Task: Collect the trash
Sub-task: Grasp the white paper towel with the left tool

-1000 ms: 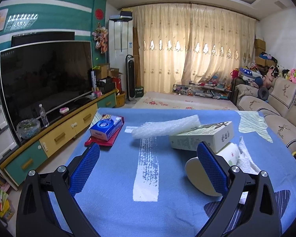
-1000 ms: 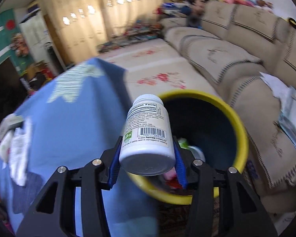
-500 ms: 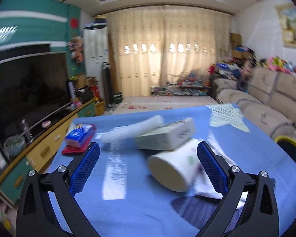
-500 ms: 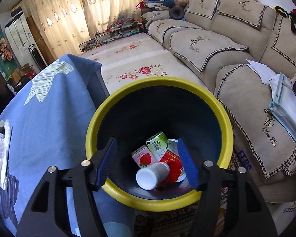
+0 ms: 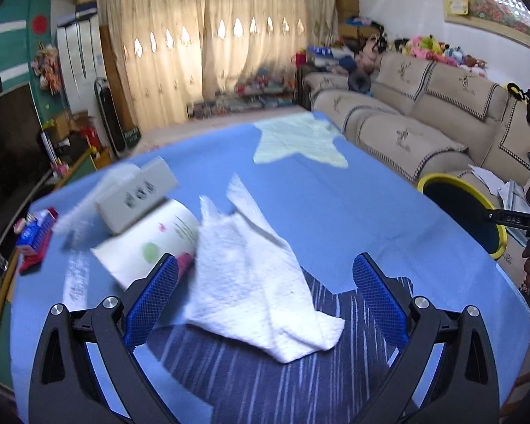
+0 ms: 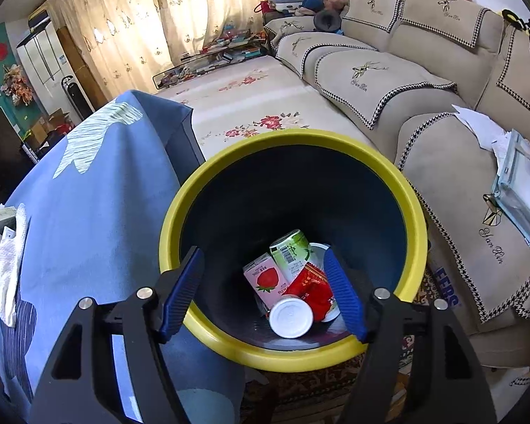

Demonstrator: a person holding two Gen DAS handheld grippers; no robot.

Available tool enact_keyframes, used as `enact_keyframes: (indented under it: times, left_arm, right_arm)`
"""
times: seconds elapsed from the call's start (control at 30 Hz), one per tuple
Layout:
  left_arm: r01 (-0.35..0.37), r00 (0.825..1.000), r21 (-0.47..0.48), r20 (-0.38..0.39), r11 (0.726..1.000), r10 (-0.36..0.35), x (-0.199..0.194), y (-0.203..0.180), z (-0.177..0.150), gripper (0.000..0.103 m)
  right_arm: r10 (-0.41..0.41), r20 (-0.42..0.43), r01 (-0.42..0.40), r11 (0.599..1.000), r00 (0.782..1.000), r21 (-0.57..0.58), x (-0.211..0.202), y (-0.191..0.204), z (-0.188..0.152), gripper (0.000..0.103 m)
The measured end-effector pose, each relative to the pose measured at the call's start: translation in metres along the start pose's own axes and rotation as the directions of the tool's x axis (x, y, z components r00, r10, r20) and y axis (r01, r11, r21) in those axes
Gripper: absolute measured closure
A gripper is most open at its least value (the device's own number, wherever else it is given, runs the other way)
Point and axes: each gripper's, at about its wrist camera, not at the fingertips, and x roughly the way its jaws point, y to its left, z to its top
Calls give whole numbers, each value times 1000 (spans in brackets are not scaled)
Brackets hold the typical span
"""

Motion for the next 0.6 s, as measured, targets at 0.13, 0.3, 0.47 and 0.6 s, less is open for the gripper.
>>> enact_keyframes:
  times: [0.13, 0.3, 0.47, 0.6]
  left_arm:
    - [19, 996, -35, -81, 999, -22, 27, 3, 1, 6]
    - [10, 989, -64, -147, 998, -20, 50, 5, 2, 10]
    - [-37, 985, -27, -170, 999, 32, 62, -2, 3, 24]
    - [-84, 984, 4, -157, 996, 84, 60, -3, 2, 57]
  right_arm:
    - [21, -2, -21, 1000, 1000, 12, 2, -5, 0, 36]
    - [43, -11, -42, 999, 999, 18, 8, -8, -1, 36]
    - [57, -19, -57, 998, 998, 31, 12, -14, -3, 36]
    - [66, -16, -65, 997, 998, 39, 13, -16, -3, 36]
